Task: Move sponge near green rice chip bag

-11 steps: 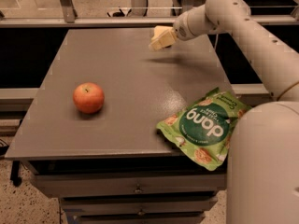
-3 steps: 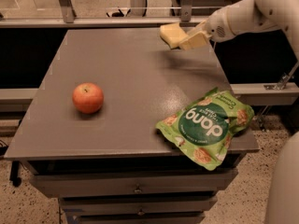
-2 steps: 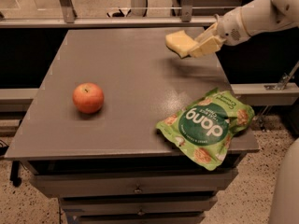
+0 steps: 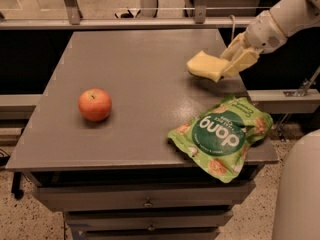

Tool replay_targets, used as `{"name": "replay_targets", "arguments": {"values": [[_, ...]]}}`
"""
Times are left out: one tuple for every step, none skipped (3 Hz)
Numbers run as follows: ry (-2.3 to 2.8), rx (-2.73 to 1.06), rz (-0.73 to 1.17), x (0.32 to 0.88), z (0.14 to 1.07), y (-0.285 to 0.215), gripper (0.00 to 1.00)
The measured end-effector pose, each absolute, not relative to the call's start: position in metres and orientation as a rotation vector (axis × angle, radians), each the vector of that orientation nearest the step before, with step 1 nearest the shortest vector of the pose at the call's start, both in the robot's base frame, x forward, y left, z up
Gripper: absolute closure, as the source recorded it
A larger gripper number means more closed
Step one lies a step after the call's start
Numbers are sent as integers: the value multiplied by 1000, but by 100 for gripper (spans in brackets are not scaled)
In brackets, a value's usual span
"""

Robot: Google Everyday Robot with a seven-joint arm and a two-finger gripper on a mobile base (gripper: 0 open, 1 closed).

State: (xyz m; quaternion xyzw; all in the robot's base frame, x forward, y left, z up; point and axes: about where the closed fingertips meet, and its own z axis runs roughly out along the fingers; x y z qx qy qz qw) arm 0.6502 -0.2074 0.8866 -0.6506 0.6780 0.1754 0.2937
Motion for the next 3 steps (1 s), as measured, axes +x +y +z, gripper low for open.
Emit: {"name": "replay_targets", "arguments": {"values": [[1726, -1888, 432, 648, 881, -210, 82], [1665, -1981, 407, 647, 877, -208, 59], [1630, -2037, 397, 640, 879, -205, 36]]}}
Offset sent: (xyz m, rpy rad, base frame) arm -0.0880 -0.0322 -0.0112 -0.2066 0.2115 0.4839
